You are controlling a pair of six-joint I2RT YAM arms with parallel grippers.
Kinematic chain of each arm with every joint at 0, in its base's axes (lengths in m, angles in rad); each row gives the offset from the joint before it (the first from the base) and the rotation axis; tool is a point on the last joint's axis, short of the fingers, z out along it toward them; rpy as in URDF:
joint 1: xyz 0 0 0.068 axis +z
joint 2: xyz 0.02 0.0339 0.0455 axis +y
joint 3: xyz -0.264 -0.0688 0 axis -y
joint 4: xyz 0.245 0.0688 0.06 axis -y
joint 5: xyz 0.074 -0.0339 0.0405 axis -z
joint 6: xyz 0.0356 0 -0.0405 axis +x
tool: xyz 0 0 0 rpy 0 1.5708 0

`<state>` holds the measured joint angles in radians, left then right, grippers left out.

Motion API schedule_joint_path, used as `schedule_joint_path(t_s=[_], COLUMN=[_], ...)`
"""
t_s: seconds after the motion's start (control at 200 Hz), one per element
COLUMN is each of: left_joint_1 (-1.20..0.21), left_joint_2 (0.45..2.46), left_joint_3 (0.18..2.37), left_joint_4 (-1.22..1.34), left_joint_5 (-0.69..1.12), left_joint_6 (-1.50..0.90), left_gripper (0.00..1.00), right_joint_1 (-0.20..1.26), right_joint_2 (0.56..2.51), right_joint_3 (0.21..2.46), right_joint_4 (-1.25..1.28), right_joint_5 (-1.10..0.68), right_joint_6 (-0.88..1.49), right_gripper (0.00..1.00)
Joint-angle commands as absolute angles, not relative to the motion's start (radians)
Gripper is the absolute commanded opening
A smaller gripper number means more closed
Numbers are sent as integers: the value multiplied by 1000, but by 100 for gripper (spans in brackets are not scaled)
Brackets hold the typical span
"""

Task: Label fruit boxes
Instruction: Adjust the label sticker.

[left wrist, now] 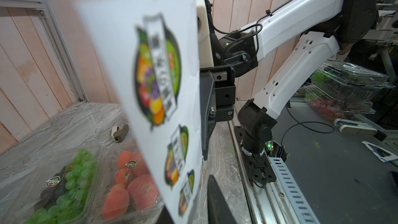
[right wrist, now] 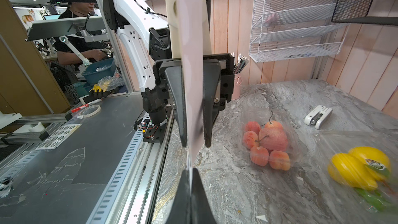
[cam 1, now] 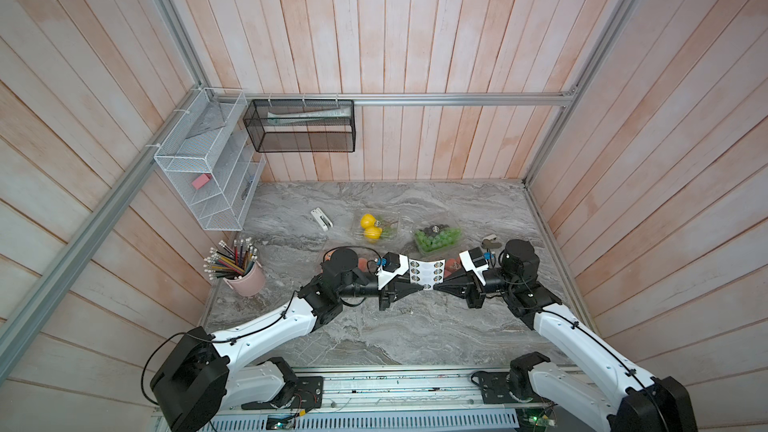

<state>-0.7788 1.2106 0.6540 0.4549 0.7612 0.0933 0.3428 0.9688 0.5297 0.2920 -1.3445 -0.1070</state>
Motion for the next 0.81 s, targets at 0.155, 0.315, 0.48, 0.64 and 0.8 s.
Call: schedule_joint_path(t_s=[0.155, 0.315, 0.48, 0.64, 0.8], left_joint_1=[-773, -773, -773, -773, -773], left_joint_2=[1192, 1196, 1206, 1233, 1251], left_joint_3=[635, 636, 639, 655, 670], left_joint_4=[423, 422, 427, 439, 449], left_joint_5=[749, 751, 757, 787, 808], left_joint_6=[107, 109, 118, 119, 120], left_gripper=[12, 1, 1, 1, 1], right_joint_1=[341, 340, 355, 368, 367], right_joint_2=[970, 966, 971, 983, 991], right_joint_3=[562, 564, 567, 570, 574], right_joint_4=[305, 304, 300, 273, 265], right_joint_5=[-1361, -1359, -1361, -1355, -1332], right_joint_6=[-114, -114, -107, -131, -146], right_gripper=[0, 0, 0, 0, 0])
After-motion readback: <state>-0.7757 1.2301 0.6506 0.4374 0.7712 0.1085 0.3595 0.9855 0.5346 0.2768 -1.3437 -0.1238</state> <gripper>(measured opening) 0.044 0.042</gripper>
